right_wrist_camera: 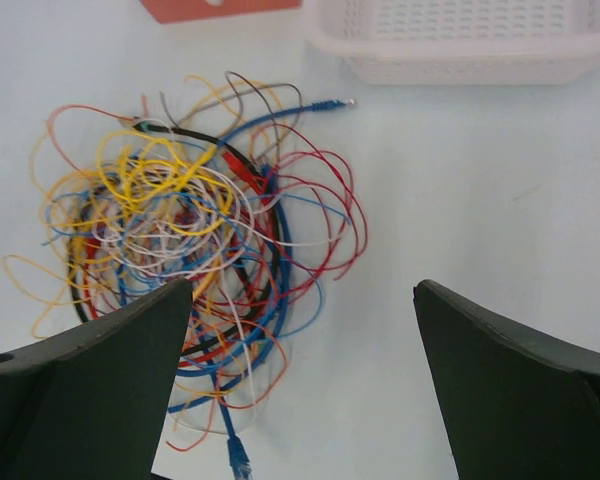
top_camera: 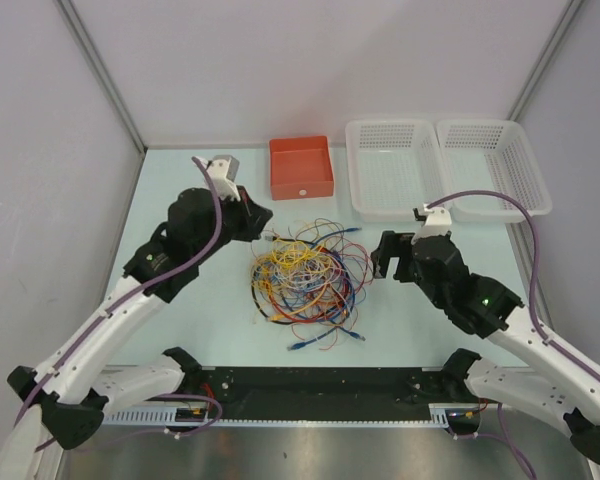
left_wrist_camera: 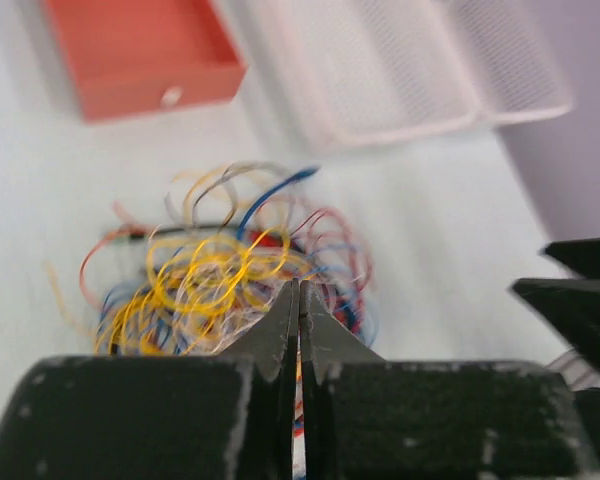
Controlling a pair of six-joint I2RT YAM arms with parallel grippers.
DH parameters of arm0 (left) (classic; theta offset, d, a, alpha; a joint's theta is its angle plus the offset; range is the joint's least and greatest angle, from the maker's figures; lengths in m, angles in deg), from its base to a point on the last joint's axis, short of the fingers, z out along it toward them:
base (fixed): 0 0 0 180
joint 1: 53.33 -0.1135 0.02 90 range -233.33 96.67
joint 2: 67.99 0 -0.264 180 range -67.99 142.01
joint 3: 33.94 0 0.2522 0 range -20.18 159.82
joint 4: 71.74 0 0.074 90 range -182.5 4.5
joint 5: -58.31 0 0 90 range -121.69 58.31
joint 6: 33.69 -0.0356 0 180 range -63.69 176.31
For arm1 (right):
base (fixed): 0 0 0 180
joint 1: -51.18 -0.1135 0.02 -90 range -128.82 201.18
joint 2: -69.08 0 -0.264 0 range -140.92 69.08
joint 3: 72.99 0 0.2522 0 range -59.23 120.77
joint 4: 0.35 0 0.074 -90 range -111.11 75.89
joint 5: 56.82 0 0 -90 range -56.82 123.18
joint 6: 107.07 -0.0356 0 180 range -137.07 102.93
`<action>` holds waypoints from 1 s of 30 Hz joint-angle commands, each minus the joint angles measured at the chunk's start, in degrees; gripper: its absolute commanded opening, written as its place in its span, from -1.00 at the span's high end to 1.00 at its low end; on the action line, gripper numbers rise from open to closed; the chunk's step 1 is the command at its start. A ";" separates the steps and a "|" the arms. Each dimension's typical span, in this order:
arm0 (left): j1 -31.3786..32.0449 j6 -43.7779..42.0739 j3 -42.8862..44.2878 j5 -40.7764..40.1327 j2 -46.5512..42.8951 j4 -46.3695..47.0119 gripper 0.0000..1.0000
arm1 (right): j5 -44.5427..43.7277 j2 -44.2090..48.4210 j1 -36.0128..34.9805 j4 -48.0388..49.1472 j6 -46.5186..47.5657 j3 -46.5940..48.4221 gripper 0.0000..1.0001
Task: Untangle the cables
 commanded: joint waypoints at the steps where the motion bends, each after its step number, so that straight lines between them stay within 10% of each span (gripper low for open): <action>1: 0.71 -4.83 7.20 6.38 1.71 -1.71 0.94 | 5.22 2.79 -0.39 7.10 1.93 0.05 -0.99; 5: 0.71 -4.74 5.64 1.38 5.49 -7.51 -0.45 | 6.11 1.92 -0.48 7.11 2.02 0.14 -0.98; 8: 0.88 -2.81 -0.76 -1.35 6.29 -8.32 -0.99 | 4.97 1.30 -0.39 4.91 1.41 0.05 -0.98; 30: 1.41 5.45 -20.64 -1.00 12.35 -0.50 -0.68 | 3.38 -3.27 -0.39 2.80 1.41 0.05 -0.99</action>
